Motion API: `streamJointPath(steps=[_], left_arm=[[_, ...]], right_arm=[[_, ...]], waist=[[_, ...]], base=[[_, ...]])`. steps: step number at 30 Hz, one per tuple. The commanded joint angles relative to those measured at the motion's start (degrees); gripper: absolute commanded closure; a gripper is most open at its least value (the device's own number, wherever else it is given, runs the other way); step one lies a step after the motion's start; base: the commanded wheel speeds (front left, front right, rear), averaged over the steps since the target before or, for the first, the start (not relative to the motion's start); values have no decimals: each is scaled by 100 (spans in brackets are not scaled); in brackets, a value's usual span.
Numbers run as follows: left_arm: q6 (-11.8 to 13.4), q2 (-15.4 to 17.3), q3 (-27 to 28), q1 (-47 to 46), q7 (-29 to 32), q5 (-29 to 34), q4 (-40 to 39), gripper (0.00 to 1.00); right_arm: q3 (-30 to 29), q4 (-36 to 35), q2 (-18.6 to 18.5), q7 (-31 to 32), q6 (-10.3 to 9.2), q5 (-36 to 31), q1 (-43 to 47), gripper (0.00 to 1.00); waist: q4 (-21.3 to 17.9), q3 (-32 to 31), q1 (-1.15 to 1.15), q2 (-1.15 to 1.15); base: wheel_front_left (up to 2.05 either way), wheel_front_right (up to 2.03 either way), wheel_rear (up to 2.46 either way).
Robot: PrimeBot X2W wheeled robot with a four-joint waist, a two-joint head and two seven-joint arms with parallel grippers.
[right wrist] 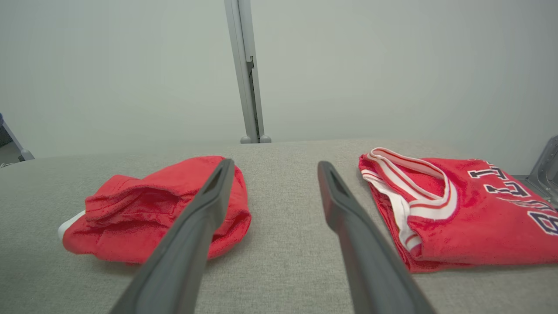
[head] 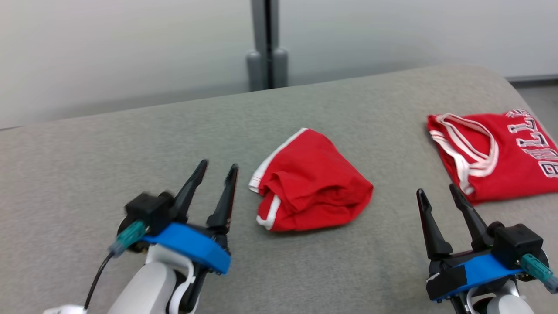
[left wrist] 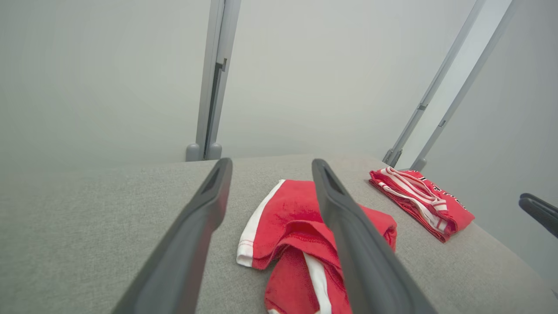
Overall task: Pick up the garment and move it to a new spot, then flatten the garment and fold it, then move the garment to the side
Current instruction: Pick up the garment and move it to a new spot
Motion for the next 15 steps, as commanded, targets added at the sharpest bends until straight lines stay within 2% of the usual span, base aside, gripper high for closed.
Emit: streamJointPath(steps=[1, 3, 4, 9, 15], left_arm=[[98, 100, 127, 209, -217, 56, -31, 0], [135, 167, 165, 288, -310, 104, -30, 0], [231, 241, 345, 482, -448, 164, -42, 0], [486, 485, 811, 940, -545, 393, -15, 0], [661, 527, 1205, 1464, -550, 535, -166, 0]], right_arm=[[-23, -58, -48, 65, 1, -31, 122, 0], [-48, -81, -57, 92, 1, -25, 164, 0], [-66, -103, -71, 132, 1, -2, 223, 0], [-68, -108, -56, 221, 1, 20, 349, 0], [-74, -39, 15, 235, 1, 34, 446, 0]], waist=[[187, -44, 0, 0], [277, -88, 0, 0], [438, -167, 0, 0], [723, -336, 0, 0], [830, -439, 0, 0]], base=[[0, 0, 0], [0, 0, 0], [0, 0, 0], [0, 0, 0], [0, 0, 0]])
